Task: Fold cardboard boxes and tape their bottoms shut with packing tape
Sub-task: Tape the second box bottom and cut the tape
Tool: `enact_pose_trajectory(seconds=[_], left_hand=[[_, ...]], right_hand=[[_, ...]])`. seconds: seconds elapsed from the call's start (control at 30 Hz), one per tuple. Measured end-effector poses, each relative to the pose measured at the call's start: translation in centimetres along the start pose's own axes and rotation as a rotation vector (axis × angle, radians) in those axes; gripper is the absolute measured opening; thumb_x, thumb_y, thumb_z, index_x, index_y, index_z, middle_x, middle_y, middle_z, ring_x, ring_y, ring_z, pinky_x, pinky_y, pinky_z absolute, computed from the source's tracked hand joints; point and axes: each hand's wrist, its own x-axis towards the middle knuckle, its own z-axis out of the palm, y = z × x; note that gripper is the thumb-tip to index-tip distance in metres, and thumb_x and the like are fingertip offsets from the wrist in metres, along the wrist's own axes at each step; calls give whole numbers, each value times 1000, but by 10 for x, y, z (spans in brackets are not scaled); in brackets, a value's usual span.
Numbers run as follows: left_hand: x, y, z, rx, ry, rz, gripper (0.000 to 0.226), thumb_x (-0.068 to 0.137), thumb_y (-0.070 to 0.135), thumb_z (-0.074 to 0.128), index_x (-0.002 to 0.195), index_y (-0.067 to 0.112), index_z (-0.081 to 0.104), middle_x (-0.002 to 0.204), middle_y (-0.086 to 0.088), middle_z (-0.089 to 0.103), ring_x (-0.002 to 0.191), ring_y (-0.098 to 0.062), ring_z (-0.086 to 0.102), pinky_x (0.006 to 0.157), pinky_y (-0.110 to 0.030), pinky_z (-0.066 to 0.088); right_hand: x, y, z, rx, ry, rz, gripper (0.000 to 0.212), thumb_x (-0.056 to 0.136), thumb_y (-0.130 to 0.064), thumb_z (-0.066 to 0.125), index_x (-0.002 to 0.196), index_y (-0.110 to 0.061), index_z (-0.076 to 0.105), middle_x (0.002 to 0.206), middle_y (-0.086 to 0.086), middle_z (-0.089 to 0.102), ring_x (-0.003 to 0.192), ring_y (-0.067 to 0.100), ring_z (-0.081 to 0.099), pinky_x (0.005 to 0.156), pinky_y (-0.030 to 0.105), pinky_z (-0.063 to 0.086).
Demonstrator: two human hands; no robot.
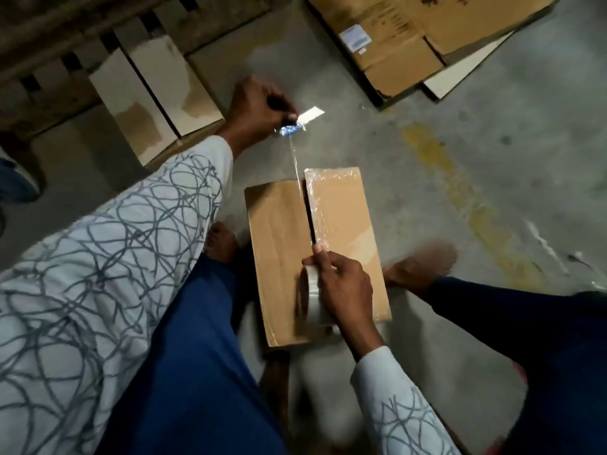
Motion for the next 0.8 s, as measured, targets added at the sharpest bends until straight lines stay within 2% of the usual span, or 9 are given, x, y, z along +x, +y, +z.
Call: enact_pose_trajectory(seconds=[0.1, 0.17, 0.3, 0.43, 0.63, 0.73, 0.8], left_hand=[[24, -8, 13, 16, -96, 10, 15, 77, 10, 85, 91, 6, 79, 79, -5, 74, 57, 6, 65, 57, -16, 53], [35, -15, 21, 19, -110, 25, 15, 78, 11, 85, 91, 5, 79, 79, -6, 74, 56, 6, 64, 57, -16, 53], [52, -26, 30, 31, -132, 42, 18, 78, 11, 85, 93, 2, 79, 81, -3, 73, 57, 12, 62, 59, -10, 49], [54, -31, 34, 79, -197, 42, 20, 78, 11, 85, 95, 2, 79, 84, -3, 73, 59, 11, 63, 61, -10, 49], [44, -39, 31, 139, -244, 1, 21, 81, 15, 83, 99, 5, 79, 90, -5, 75, 76, -10, 71, 72, -17, 57], [37, -42, 31, 128, -206, -2, 20, 82, 14, 81, 100, 5, 78, 88, -3, 74, 74, -7, 70, 69, -12, 56], [33, -46, 33, 145, -190, -7, 20, 83, 15, 81, 100, 6, 78, 90, -3, 74, 74, -2, 68, 69, -10, 53]], right_hand=[[22, -6, -3, -93, 70, 33, 40, 96, -62, 50, 95, -35, 78, 98, 4, 76, 98, 30, 65, 75, 31, 42], [34, -9, -6, -98, 114, 37, 40, 91, -66, 55, 97, -34, 78, 98, 6, 76, 99, 33, 65, 78, 34, 46], [54, -9, -6, -87, 100, 98, 41, 84, -71, 61, 92, -35, 78, 93, 7, 76, 97, 33, 66, 74, 32, 45], [64, -4, -1, -101, 19, 178, 41, 83, -72, 61, 85, -34, 78, 89, 6, 75, 95, 32, 66, 75, 32, 48], [68, 3, -3, -91, -43, 202, 46, 81, -73, 62, 62, -32, 71, 75, 8, 69, 85, 33, 66, 67, 31, 43], [68, 5, -2, -79, -53, 213, 48, 81, -71, 64, 55, -30, 67, 69, 5, 65, 82, 33, 65, 65, 30, 40], [70, 6, -1, -96, -64, 215, 45, 82, -68, 65, 64, -27, 72, 76, 6, 69, 84, 33, 65, 68, 30, 41]])
